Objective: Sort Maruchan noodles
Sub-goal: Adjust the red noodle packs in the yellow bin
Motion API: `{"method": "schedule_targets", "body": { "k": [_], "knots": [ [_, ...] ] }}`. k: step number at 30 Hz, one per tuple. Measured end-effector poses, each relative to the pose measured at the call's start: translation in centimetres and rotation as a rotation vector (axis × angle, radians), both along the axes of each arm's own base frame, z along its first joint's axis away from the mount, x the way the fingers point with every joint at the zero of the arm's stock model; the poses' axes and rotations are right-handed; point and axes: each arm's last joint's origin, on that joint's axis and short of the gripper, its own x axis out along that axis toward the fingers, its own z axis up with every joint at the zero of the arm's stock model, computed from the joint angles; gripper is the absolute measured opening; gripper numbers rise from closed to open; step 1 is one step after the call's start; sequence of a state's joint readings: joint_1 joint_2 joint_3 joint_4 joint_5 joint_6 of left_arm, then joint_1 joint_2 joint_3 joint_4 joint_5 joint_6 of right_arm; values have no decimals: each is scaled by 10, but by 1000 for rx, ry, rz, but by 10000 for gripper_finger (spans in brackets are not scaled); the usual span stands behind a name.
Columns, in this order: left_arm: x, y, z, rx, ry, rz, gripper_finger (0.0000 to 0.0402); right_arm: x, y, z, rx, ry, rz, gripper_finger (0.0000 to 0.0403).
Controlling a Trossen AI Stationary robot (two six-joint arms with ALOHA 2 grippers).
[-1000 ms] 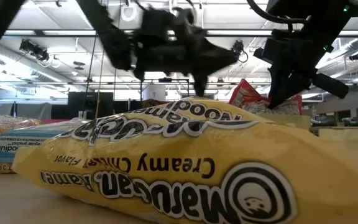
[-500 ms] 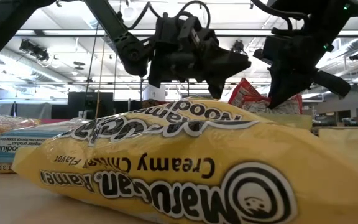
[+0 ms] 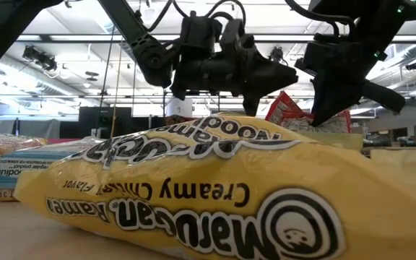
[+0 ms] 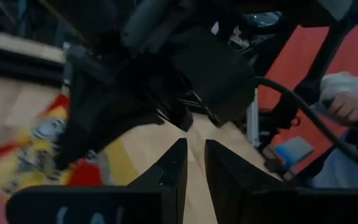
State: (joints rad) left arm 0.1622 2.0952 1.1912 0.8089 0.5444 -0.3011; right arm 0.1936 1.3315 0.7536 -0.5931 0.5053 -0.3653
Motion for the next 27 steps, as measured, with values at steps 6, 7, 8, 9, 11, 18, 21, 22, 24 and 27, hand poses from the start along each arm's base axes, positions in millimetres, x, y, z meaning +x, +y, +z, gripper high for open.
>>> {"method": "schedule_targets", "body": {
  "k": [6,7,8,9,11,18,21,22,24,27],
  "knots": [
    [-13,11,18,201,123,102,55,0,0,0,9,-13,-18,9],
    [-16,4,21,295,172,161,51,0,0,0,9,-12,-19,9],
    [-18,-3,22,394,223,233,45,0,0,0,9,-13,-19,9],
    [-19,-8,21,491,259,310,40,0,0,0,8,-13,-19,9],
    [-20,-16,19,613,295,378,32,0,0,0,5,-13,-17,9],
    [-14,-1,4,669,266,372,25,1,0,0,-26,-11,2,9],
    [-13,7,-2,665,268,384,25,2,1,0,-67,-21,18,9],
    [-12,9,-5,664,269,384,25,3,1,1,-84,-27,19,9],
    [-12,9,-11,658,279,360,25,5,0,2,-113,-46,10,9],
    [-11,8,-16,660,286,354,25,7,-5,4,-146,-64,-6,9]
  ]
}}
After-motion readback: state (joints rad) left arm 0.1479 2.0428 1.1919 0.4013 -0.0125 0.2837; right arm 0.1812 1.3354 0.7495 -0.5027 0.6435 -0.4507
